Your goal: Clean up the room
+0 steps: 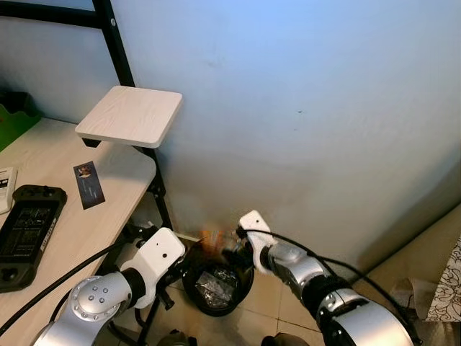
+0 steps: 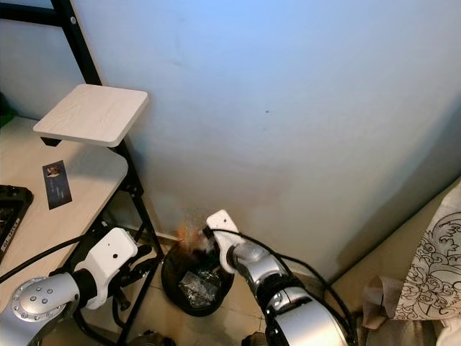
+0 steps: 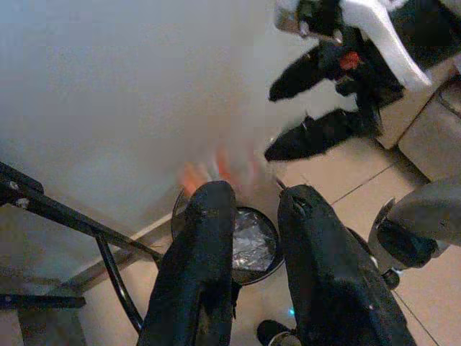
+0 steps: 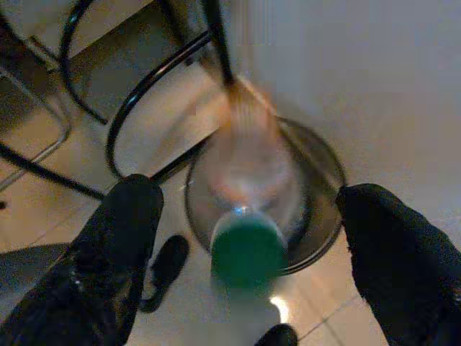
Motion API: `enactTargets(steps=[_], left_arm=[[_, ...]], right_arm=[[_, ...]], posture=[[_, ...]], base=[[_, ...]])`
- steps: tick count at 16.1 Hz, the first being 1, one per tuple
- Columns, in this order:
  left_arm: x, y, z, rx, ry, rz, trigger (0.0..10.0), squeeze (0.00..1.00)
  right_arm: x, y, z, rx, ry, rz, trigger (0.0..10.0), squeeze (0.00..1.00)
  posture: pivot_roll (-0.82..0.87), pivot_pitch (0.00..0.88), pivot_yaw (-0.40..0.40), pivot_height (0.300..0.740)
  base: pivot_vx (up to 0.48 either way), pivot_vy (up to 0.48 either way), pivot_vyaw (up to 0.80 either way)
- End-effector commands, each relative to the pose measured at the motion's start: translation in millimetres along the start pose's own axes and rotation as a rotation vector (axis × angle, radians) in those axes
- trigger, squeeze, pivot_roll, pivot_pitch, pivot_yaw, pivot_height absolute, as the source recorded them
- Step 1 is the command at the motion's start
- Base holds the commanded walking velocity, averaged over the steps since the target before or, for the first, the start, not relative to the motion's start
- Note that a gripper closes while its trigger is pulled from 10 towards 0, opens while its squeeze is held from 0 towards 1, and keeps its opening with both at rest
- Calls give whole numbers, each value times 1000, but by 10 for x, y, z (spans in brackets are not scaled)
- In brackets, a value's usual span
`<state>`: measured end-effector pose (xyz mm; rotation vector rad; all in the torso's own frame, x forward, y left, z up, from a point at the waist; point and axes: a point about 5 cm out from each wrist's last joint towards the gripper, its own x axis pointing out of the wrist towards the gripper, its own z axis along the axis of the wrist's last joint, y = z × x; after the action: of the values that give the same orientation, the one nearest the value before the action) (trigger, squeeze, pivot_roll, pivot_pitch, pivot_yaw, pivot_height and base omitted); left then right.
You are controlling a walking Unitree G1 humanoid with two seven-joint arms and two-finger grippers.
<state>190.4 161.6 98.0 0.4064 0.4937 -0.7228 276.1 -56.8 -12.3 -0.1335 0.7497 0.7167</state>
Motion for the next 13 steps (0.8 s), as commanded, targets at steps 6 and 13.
enactTargets(steps=[6,13], left_arm=[[53,83,111,-62,-76,104,10000,0],[135,422,397,-231,-265,527,10000,0]], right_arm=[[-114,-174,49,142,-159,2,10000,1000],[-1138,-631,329,316,-690,-465,10000,0]], posture=[[41,48,-5,740],[-12,0,31,740]], base=[[0,0,0],[0,0,0]])
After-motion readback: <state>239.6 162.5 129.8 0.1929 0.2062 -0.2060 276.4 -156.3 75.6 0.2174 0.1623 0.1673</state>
